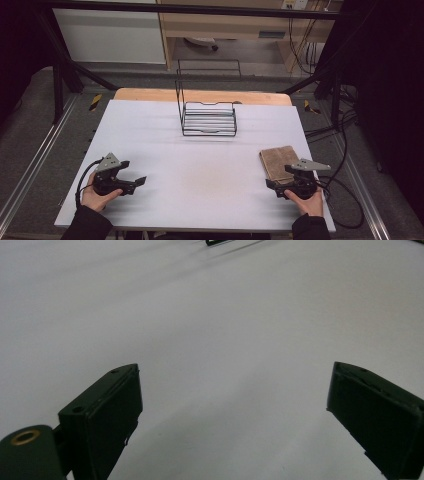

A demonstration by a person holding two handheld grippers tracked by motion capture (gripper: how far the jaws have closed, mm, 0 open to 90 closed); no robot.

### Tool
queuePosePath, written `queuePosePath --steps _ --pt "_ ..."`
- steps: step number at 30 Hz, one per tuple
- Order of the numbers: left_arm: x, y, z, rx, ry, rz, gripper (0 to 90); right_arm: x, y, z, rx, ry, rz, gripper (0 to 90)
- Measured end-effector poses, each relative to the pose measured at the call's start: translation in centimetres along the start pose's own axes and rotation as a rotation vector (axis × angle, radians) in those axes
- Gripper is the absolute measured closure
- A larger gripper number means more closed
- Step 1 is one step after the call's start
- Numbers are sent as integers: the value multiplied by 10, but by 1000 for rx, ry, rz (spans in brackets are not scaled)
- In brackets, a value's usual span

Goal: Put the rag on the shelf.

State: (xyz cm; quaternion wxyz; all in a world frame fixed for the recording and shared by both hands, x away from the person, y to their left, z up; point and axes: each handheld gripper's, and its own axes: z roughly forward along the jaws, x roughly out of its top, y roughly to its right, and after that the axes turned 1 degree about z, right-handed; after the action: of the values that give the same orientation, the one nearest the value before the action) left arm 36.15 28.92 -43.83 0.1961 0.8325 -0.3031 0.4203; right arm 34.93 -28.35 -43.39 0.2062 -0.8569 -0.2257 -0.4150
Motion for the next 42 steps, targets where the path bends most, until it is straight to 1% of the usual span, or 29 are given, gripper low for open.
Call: queuePosePath --steps 1,2,4,7,11,12,13,15,17,21,22,23,24,28,31,34,37,39,42 --pt "0 0 0 2 0 0 76 1 0 0 -4 -4 -7 18" --pt "0 0 0 2 1 0 76 1 -1 1 -6 -7 -2 20" --pt "0 -1 0 7 -5 0 76 3 -1 3 -19 -17 -9 23" --pt "0 -1 0 7 -4 -2 76 8 -2 7 -46 -21 -10 40" --pt "0 -1 0 9 -2 -5 75 16 -3 15 -90 -58 -19 59" --pt "0 -1 0 10 -2 -5 75 18 -3 17 -99 -63 -32 74" --pt "0 -1 0 11 -4 -5 75 20 -3 19 -107 -65 -47 92" --pt "0 -1 0 10 -5 -5 76 23 -3 23 -110 -80 -51 161" --pt "0 -1 0 11 -5 -6 76 25 -3 27 -115 -91 -67 232" --pt "-1 -1 0 11 -3 -7 78 22 -4 34 -123 -106 -75 372" --pt "-1 -1 0 11 -3 -7 78 21 -3 36 -123 -121 -71 383" --pt "-1 -1 0 9 -8 -2 79 20 -2 37 -130 -140 -81 410" --pt "-1 -1 0 7 -9 -1 79 20 -2 37 -133 -148 -75 446" --pt "0 -1 1 5 -11 2 81 18 -3 40 -167 -162 -87 541" --pt "0 -1 1 5 -10 3 81 17 -3 41 -186 -175 -102 584" --pt "0 -1 0 7 -11 2 82 15 -4 42 -199 -182 -109 592" --pt "0 -1 1 8 -11 1 82 14 -7 44 -222 -187 -133 609" --pt "0 -1 1 9 -12 1 83 13 -7 45 -235 -189 -154 637" --pt "0 -1 0 9 -11 1 83 12 -7 44 -254 -193 -175 706"
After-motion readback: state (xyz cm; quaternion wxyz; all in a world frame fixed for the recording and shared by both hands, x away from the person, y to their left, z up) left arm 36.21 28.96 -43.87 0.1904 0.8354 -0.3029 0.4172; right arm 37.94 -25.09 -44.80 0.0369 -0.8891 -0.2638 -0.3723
